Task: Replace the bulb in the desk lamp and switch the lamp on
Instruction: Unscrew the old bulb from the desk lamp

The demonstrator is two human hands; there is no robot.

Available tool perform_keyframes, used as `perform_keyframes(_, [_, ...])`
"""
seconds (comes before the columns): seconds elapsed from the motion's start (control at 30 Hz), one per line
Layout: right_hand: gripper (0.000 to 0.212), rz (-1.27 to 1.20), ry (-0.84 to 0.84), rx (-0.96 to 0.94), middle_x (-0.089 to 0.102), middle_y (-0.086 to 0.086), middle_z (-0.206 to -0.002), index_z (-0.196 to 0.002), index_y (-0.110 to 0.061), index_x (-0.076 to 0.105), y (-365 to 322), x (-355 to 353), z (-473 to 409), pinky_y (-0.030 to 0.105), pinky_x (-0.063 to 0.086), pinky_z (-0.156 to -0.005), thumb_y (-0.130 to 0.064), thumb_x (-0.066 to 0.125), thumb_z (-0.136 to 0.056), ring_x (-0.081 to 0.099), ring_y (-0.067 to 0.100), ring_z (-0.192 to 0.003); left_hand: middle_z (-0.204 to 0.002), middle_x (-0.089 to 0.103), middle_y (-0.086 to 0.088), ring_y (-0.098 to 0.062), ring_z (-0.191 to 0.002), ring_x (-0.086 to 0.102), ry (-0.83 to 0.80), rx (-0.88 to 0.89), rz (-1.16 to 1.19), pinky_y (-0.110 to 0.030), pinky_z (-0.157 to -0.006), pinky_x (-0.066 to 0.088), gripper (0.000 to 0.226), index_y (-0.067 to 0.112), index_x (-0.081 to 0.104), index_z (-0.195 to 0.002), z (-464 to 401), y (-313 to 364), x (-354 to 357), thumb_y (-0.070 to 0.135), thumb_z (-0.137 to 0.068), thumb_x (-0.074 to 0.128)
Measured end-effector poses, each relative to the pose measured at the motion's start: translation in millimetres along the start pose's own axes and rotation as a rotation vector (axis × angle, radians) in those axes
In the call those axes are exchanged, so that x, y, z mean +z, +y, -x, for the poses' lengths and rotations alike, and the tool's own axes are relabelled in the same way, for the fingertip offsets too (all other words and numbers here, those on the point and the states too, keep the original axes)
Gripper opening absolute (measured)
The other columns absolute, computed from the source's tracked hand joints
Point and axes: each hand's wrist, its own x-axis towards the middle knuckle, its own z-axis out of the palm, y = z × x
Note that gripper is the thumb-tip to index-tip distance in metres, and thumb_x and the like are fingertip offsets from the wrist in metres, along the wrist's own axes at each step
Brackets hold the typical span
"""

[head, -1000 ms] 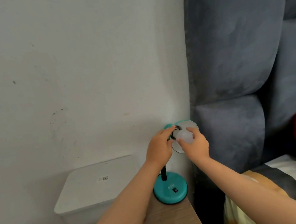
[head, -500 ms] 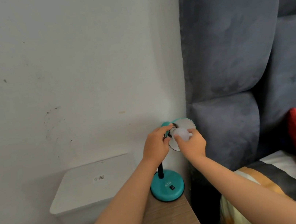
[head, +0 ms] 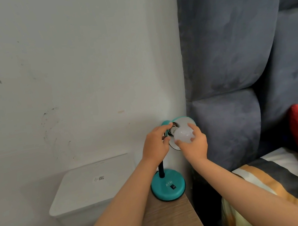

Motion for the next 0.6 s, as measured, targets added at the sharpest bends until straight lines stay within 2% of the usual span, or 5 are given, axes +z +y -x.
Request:
perform_keyframes(0.1, [0.074, -0.038, 0.054, 0.116, 0.052, 0.017, -0.13, -0.134, -0.005, 0.042, -3.6, 2.0, -0.1, 0.037, 0.046, -0.093, -0.038, 0.074, -0.076, 0.052, 0.031, -0.118, -0.123, 0.061, -0.007, -0.021, -0.095, 0.065, 0.001, 0.005, -0.003, -0.031, -0.09, 0.053, 0.046, 0.02, 0.058, -0.124, 0.4, -0.7, 1.3, -0.002, -0.084, 0.058])
perform_keyframes(0.17, [0.068, -0.018, 0.032, 0.132, 0.055, 0.018, -0.129, -0.13, -0.001, 0.046, -4.4, 2.0, -1.4, 0.036, 0.047, -0.093, -0.033, 0.073, -0.078, 0.054, 0.031, -0.117, -0.122, 0.061, -0.006, -0.021, -0.093, 0.065, 0.0, 0.001, 0.003, -0.031, -0.09, 0.053, 0.046, 0.02, 0.058, -0.124, 0.4, -1.4, 1.3, -0.002, -0.084, 0.057])
perform_keyframes(0.3, [0.062, -0.025, -0.003, 0.043, 0.053, 0.013, -0.125, -0.126, -0.019, 0.051, 0.8, -1.6, -1.2, 0.036, 0.051, -0.089, -0.008, 0.077, -0.07, 0.055, 0.029, -0.11, -0.122, 0.06, -0.006, -0.021, -0.094, 0.064, -0.001, -0.01, 0.012, -0.031, -0.091, 0.053, 0.046, 0.022, 0.057, -0.124, 0.1, -2.7, 1.3, -0.001, -0.084, 0.057])
perform_keyframes(0.47, [0.073, -0.08, 0.06, 0.159, 0.056, 0.016, -0.128, -0.134, -0.005, 0.043, -5.1, 0.1, -0.2, 0.038, 0.048, -0.096, -0.037, 0.074, -0.076, 0.054, 0.03, -0.117, -0.121, 0.061, -0.005, -0.02, -0.094, 0.064, 0.006, -0.004, 0.022, -0.033, -0.09, 0.053, 0.047, 0.021, 0.058, -0.124, 0.1, -3.7, 3.7, -0.002, -0.084, 0.057])
perform_keyframes(0.6, [0.06, -0.108, 0.028, 0.139, 0.056, 0.014, -0.125, -0.127, -0.015, 0.054, -4.8, -3.2, 0.0, 0.041, 0.049, -0.096, -0.018, 0.078, -0.073, 0.055, 0.028, -0.113, -0.121, 0.061, -0.006, -0.02, -0.093, 0.064, 0.007, 0.0, 0.023, -0.031, -0.09, 0.053, 0.046, 0.022, 0.058, -0.124, -0.1, -3.6, 2.3, -0.002, -0.084, 0.057])
